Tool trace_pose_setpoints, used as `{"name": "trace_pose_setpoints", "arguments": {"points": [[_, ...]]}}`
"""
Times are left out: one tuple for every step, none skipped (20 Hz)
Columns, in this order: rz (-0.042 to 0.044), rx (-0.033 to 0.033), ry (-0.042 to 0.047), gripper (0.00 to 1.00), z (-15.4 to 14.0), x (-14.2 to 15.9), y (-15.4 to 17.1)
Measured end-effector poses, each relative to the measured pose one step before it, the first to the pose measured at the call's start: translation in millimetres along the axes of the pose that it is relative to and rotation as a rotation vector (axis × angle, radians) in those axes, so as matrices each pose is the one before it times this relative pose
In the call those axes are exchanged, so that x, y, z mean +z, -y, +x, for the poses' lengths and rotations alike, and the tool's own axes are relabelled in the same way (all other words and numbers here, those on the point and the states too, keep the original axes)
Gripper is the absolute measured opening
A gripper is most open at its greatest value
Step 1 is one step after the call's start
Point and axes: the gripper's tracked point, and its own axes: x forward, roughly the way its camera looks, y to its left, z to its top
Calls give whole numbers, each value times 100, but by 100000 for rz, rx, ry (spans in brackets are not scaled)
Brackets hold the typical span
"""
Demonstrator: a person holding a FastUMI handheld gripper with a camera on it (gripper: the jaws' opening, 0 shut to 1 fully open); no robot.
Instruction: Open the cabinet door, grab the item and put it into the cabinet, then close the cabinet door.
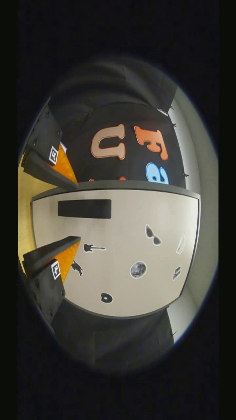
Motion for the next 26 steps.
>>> {"name": "trace_pose_setpoints", "arguments": {"points": [[132,-27,-541,89,657,-181,-49],[11,-139,-456,88,479,-161,128],[24,163,-502,86,496,-209,-104],[22,384,-300,86,451,-119,-122],[-36,-713,-522,82,379,-271,131],[89,45,-624,78,410,-74,33],[101,307,-717,77,321,-200,-55],[123,520,-512,77,247,-177,-107],[270,623,-271,77,184,-48,-152],[18,-397,-124,75,318,-115,66],[112,287,-358,72,161,-61,-38],[214,611,-511,72,212,-107,-180],[563,1619,-450,72,-212,-58,-269],[129,-167,795,68,306,140,-25],[-129,195,-142,55,-231,-41,8],[206,-267,-80,55,376,-55,93],[780,-218,-184,52,-431,18,-44],[207,-557,-532,48,115,-196,80],[471,144,-735,45,-178,-153,45],[499,70,157,41,90,-17,13],[223,-160,-986,38,-246,-78,27],[-405,-27,-898,38,-133,-213,26],[181,7,169,38,-201,-36,-8],[191,272,-447,37,-195,-66,14],[87,90,8,37,-210,55,18],[-8,184,-108,36,-282,-55,13]]}}
